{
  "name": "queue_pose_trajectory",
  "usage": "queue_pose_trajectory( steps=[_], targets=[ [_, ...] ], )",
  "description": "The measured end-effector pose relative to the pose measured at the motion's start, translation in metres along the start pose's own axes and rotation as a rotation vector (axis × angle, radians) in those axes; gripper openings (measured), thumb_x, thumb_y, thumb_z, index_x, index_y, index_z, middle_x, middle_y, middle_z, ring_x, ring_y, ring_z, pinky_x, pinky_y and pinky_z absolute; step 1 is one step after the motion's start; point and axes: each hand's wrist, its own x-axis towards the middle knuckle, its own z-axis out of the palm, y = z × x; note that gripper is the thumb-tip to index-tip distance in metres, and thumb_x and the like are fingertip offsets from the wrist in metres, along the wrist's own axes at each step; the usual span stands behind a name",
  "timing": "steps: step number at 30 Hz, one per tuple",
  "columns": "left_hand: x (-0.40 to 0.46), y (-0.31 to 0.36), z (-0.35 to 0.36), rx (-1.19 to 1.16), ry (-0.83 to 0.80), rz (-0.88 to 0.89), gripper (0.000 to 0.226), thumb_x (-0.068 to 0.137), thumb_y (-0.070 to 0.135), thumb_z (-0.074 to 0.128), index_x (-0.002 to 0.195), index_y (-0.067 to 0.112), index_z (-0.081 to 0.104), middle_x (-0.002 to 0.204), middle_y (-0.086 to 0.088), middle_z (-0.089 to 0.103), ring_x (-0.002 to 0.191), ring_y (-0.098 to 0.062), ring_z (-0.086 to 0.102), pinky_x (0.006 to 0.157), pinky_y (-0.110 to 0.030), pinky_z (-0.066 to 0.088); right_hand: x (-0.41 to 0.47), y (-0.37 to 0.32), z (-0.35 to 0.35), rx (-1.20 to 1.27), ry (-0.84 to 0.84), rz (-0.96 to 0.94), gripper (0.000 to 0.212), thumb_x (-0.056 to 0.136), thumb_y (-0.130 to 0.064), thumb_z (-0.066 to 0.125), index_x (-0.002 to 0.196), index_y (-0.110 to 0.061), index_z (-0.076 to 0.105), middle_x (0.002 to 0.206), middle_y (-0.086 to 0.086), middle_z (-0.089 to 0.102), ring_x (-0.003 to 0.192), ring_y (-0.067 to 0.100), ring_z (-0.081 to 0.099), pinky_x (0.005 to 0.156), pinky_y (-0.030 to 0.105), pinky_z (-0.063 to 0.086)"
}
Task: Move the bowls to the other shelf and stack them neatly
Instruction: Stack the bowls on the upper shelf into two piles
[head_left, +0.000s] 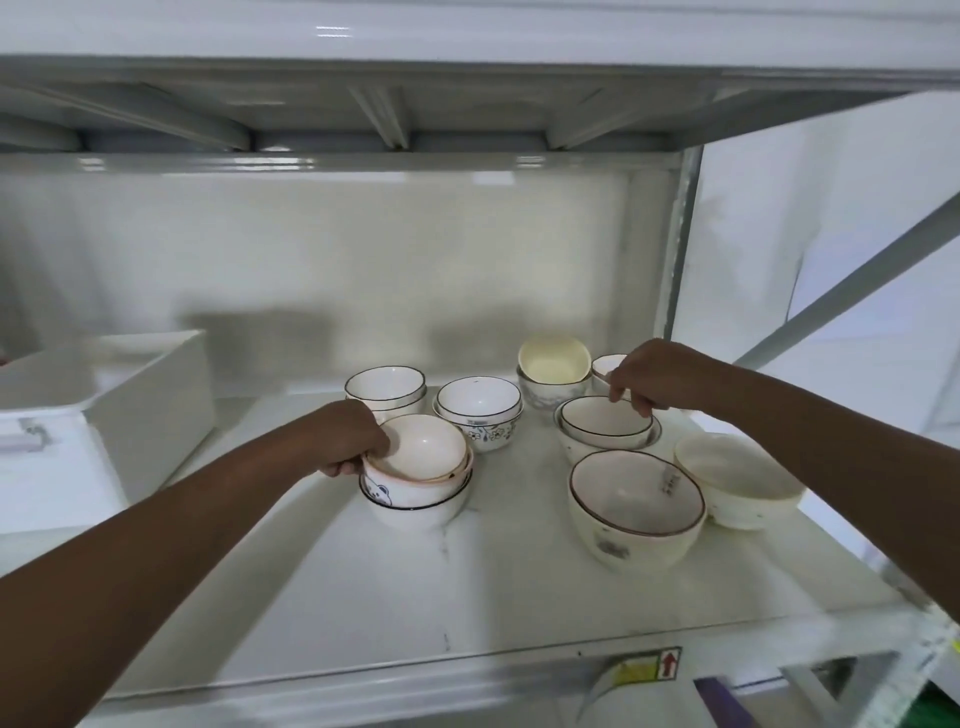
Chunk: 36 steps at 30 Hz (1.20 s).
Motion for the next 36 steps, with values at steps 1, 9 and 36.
queue_pose_trajectory(
  steps=[1,9,36],
  targets=[
    [-0.001,-0.001,0.0,-0.004,0.0,-0.006,0.016,0.077,0.004,0.051,0.063,0.007,0.043,0.046,-0.007,0.037,0.04,-0.017,0.027,0.041,-0.014,0.018,0.0,0.002,0.0,-0.004,-0.007,0.005,0.03,0.094,-0.021,0.052,0.075,-0.01,0.073,0.048,0.004,0.058,0.028,0.005,0.038,0.045,0.02,0.032],
    [-0.01,-0.007,0.012,-0.239,-0.22,-0.141,0.027,0.096,0.018,0.042,0.107,0.0,0.059,0.085,-0.02,0.072,0.061,-0.028,0.07,0.044,-0.023,0.05,-0.003,0.025,-0.011,-0.067,-0.009,0.084,0.024,0.092,-0.02,0.056,0.078,-0.008,0.072,0.047,-0.001,0.061,0.044,0.014,0.044,0.05,0.022,0.036],
    [-0.003,-0.054,-0.02,-0.439,0.035,-0.284,0.02,0.099,0.004,0.043,0.104,-0.008,0.058,0.066,-0.027,0.069,0.046,-0.039,0.067,0.032,-0.034,0.05,-0.005,0.113,-0.02,-0.206,-0.281,0.404,0.011,0.091,-0.004,0.048,0.092,-0.003,0.059,0.086,0.013,0.054,0.08,0.033,0.059,0.063,0.036,0.056]
  ],
)
